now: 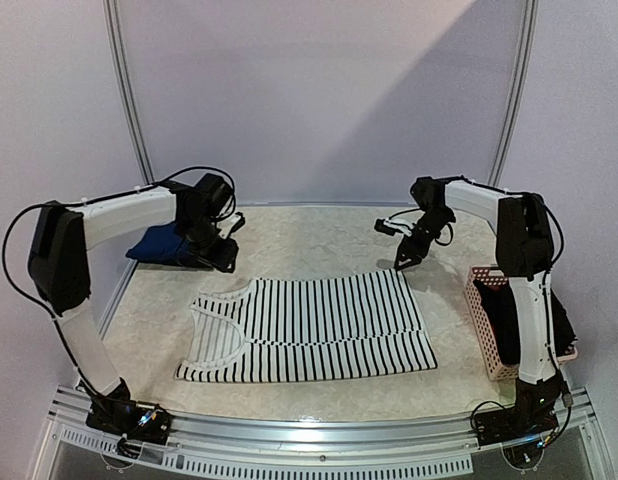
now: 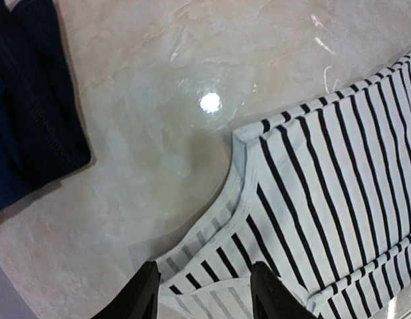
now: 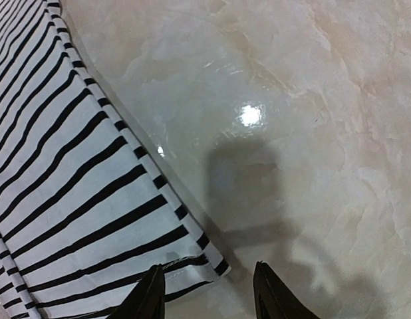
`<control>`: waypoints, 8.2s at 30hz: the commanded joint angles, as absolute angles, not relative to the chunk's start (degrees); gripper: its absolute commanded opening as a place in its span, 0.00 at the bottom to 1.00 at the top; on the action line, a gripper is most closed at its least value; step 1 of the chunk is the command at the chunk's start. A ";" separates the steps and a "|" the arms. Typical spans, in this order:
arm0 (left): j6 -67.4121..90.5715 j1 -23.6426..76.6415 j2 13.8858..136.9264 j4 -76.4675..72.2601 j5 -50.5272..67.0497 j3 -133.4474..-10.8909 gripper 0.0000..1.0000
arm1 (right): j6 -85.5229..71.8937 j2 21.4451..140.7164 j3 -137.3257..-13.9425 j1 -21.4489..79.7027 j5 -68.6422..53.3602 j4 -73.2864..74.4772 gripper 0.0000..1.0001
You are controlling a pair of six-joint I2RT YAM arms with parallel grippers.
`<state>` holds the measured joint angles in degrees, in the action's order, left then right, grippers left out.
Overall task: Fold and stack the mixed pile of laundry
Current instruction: Pick up the 1/3-folded tank top from the center of the board, then fold the 1/3-folded tank top at the center of the board.
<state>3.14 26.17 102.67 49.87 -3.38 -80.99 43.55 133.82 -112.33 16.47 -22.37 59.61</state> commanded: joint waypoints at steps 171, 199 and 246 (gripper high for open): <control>-6.42 24.56 126.16 53.22 16.22 -103.66 0.00 | 39.73 119.14 -89.64 19.69 -2.72 37.14 0.00; -4.74 28.76 114.66 52.70 22.50 -87.02 0.00 | 45.90 103.42 -70.10 19.59 -9.39 38.52 0.00; -1.86 32.83 102.75 50.90 18.96 -77.08 0.25 | 49.94 93.21 -64.20 19.60 -21.20 48.44 0.32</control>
